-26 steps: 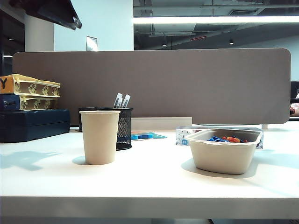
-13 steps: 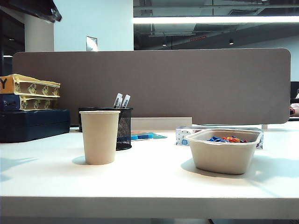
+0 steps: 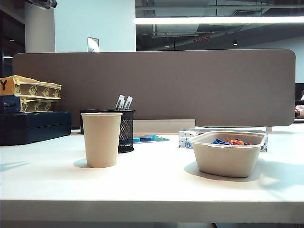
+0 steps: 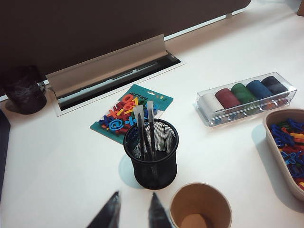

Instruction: Pick up one pen and put it in the pen container.

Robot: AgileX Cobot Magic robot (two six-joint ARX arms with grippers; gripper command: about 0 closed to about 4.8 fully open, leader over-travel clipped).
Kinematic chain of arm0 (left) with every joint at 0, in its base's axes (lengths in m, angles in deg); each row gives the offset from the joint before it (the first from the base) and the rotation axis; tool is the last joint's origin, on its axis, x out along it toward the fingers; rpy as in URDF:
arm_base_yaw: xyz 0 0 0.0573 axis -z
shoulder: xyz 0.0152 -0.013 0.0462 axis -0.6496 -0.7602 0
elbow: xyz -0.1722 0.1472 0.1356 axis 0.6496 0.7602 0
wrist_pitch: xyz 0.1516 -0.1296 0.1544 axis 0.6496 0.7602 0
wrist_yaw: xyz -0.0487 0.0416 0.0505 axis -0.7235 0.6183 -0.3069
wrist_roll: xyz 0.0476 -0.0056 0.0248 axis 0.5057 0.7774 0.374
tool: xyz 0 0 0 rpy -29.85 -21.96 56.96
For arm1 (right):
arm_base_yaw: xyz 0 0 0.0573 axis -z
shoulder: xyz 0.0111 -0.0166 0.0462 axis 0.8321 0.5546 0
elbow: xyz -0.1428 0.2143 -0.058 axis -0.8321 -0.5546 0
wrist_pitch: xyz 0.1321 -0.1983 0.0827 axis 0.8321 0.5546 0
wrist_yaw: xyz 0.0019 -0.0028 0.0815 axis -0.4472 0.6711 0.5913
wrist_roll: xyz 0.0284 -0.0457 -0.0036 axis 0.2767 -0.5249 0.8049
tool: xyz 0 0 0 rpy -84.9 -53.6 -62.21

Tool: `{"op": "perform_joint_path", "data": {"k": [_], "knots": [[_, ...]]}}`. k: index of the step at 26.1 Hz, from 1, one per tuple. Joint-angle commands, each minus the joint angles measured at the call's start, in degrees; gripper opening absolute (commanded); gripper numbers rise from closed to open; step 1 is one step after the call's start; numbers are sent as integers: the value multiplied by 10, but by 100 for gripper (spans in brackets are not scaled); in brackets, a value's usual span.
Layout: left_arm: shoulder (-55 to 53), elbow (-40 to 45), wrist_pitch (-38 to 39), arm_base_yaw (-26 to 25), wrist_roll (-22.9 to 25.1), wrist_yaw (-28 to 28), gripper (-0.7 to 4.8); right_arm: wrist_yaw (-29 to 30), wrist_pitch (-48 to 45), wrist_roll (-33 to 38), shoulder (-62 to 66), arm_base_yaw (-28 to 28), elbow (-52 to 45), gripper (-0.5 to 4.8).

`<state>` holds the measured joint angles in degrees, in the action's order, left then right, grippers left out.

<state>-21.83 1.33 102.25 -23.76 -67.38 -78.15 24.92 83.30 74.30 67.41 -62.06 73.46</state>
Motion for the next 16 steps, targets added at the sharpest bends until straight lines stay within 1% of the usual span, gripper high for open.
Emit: {"op": "perform_joint_path", "data": {"k": [1, 5, 10, 12, 16], "knots": [[9, 2, 9, 0, -1, 7, 75, -1, -7, 3, -8, -2, 2, 144], [14, 2, 11, 0, -1, 26, 75, -8, -5, 3, -17, -2, 0, 144], [24, 2, 16, 0, -1, 25, 75, -10, -5, 3, -29, -2, -8, 144], [26, 2, 29, 0, -1, 28, 75, -16, -7, 4, -35, -2, -14, 144], [41, 19, 34, 0, -1, 28, 75, -24, -7, 6, -47, -2, -23, 144]]}}
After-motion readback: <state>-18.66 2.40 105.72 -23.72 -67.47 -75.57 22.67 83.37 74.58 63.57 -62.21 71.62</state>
